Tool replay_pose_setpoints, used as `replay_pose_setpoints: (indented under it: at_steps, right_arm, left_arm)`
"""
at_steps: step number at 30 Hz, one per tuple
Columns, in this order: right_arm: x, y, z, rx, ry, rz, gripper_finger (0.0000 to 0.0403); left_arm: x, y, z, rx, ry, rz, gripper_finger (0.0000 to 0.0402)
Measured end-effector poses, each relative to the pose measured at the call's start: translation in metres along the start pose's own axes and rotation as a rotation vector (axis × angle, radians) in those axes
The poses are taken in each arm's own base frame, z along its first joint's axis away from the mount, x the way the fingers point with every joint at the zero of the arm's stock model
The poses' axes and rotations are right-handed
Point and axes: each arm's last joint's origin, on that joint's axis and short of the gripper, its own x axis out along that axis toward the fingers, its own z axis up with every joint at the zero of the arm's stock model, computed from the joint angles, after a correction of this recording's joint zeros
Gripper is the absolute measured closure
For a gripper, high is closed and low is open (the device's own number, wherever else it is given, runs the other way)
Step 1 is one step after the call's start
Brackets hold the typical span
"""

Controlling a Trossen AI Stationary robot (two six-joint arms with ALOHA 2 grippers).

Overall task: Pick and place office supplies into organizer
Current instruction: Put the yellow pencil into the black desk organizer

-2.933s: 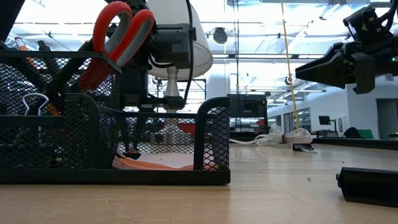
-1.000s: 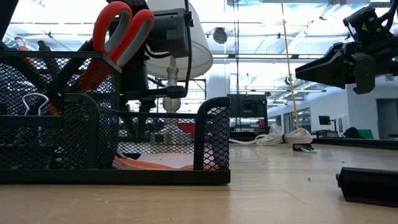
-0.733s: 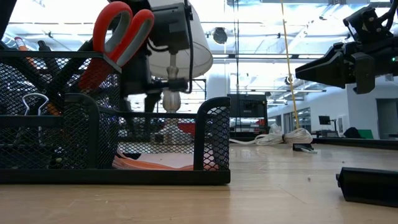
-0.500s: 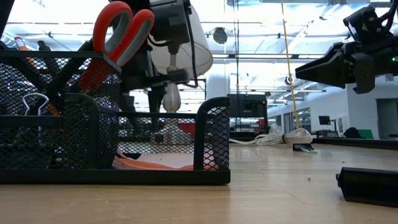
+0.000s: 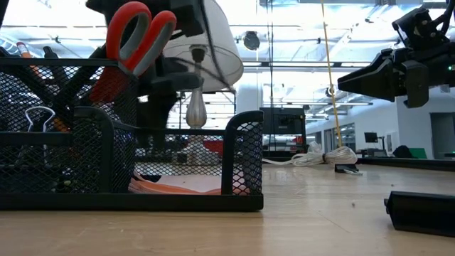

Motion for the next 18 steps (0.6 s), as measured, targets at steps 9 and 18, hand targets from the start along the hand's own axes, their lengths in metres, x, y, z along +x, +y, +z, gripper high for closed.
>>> replay_pose_setpoints:
  at_steps: [9,18]
  right_arm:
    - [0.0000,0.0001,-0.0001,-0.001,0.001,0.001,0.0225]
    - [0.0000,0.0001,-0.0001,-0.002,0.001,0.001,0.0229]
  left_arm:
    - [0.0016,0.0030,-0.0077,-0.300,0.038,0.031,0.0236]
    - [0.0059,0.0062,-0.0123,-0.600,0.090,0.101,0.0285]
